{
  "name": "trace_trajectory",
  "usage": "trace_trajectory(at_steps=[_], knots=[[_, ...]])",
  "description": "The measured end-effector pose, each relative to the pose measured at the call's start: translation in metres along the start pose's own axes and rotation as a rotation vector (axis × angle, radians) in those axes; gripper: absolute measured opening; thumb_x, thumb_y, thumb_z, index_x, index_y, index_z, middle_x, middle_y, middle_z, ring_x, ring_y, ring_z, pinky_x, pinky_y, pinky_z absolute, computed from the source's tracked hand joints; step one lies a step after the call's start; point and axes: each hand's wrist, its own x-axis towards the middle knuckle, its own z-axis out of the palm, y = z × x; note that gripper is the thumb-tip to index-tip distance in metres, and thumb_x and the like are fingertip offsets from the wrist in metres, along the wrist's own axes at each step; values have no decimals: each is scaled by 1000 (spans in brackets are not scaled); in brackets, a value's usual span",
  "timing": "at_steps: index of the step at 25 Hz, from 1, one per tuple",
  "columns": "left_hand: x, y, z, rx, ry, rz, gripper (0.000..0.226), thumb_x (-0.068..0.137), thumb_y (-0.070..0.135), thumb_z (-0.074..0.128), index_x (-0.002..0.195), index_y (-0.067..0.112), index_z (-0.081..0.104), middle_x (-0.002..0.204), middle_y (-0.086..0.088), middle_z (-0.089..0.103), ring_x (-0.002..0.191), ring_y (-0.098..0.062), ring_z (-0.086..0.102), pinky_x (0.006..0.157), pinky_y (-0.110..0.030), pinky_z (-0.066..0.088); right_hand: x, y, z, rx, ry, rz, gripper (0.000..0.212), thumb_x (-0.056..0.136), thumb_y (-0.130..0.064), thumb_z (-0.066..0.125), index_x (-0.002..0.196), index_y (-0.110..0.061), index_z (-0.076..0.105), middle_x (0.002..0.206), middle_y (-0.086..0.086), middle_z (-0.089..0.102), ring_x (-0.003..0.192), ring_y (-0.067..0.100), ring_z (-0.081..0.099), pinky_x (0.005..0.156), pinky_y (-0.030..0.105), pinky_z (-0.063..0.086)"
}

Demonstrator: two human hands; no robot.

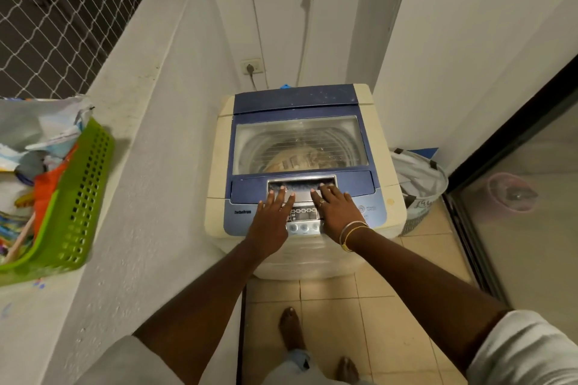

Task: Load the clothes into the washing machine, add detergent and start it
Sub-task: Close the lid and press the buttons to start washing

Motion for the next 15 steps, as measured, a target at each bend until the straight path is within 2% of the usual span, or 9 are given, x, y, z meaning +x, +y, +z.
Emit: trace_trajectory(at_steps=[2,4,6,10,15], knots=[[-2,5,0,14,-22,-21,80,96,15,55,158,20,5,166,-10,-1,152,-35,2,119,-53,18,-7,7,4,-14,-28,6,76,95,-24,50,157,-25,5,165,3,-1,150,37,-1,119,56,15],[0,7,0,13,-50,-40,76,99,18,49,158,21,3,166,-9,-4,152,-35,0,119,-56,23,-13,16,8,-9,-36,9,76,97,-22,47,157,-28,0,165,1,-7,149,40,-6,119,55,12],[3,6,-1,23,-84,-64,77,98,18,48,158,24,0,166,-8,-7,152,-35,-1,115,-61,27,-14,22,11,-10,-41,-4,78,97,-18,46,156,-29,-3,165,2,-9,149,39,-7,120,54,11],[10,7,0,13,-187,-93,81,99,18,48,157,27,-7,165,-7,-17,151,-38,-8,115,-63,25,-13,21,21,-11,-45,4,77,98,-19,44,155,-29,-7,164,3,-12,149,40,-10,119,56,10],[8,11,3,-12,-178,-128,88,97,15,54,157,26,-8,165,-8,-17,150,-41,-9,115,-62,26,-10,19,20,-24,-57,1,74,100,-27,42,156,-26,-7,164,5,-13,148,41,-12,118,57,11]])
